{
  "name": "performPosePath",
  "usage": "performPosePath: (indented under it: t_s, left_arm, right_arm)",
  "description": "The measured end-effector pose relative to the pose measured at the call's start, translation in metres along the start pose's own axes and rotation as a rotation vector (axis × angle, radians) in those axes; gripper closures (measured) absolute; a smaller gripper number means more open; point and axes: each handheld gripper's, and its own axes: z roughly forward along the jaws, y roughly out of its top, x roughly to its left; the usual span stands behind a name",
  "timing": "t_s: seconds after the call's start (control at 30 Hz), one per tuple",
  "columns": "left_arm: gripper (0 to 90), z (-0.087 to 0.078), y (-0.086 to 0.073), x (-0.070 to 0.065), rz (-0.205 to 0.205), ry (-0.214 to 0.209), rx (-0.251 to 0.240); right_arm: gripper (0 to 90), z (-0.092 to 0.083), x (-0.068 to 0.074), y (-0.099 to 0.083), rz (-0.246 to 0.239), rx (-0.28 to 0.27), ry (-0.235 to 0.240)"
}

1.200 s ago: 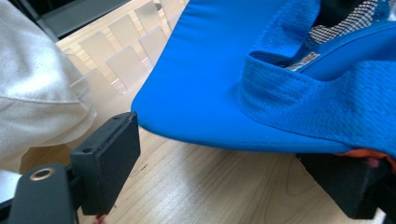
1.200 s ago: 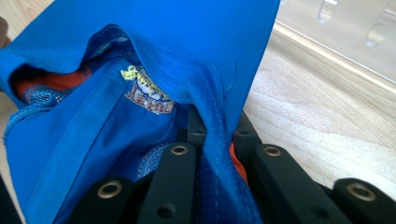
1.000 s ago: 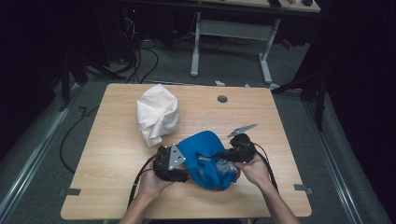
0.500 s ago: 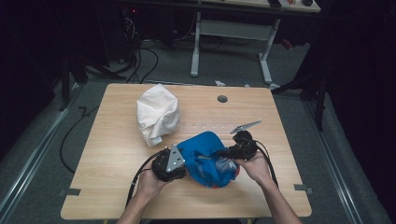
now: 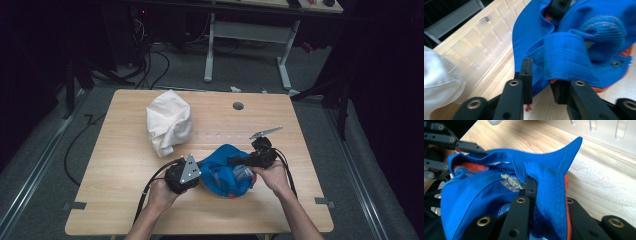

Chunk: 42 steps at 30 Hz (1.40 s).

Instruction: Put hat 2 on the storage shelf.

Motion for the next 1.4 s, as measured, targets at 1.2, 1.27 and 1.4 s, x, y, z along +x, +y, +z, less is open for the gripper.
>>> performPosePath:
  t_s: [1.2,1.27,1.4]
  left_arm:
    - [85.9,-0.007,0.019,-0.012,-0.052,-0.108,0.047]
    - [85.9,-0.008,0.022,-0.009,-0.074,-0.1,0.026]
    - [85.9,-0.008,0.03,-0.002,-0.114,-0.075,-0.005]
  right_arm:
    - [41.8,-0.044,-0.01,-0.004,0.134,-0.411,-0.19]
    - [41.6,-0.043,-0.011,-0.006,0.119,-0.395,-0.216]
    - [41.4,-0.037,-0.012,-0.016,0.088,-0.369,-0.29]
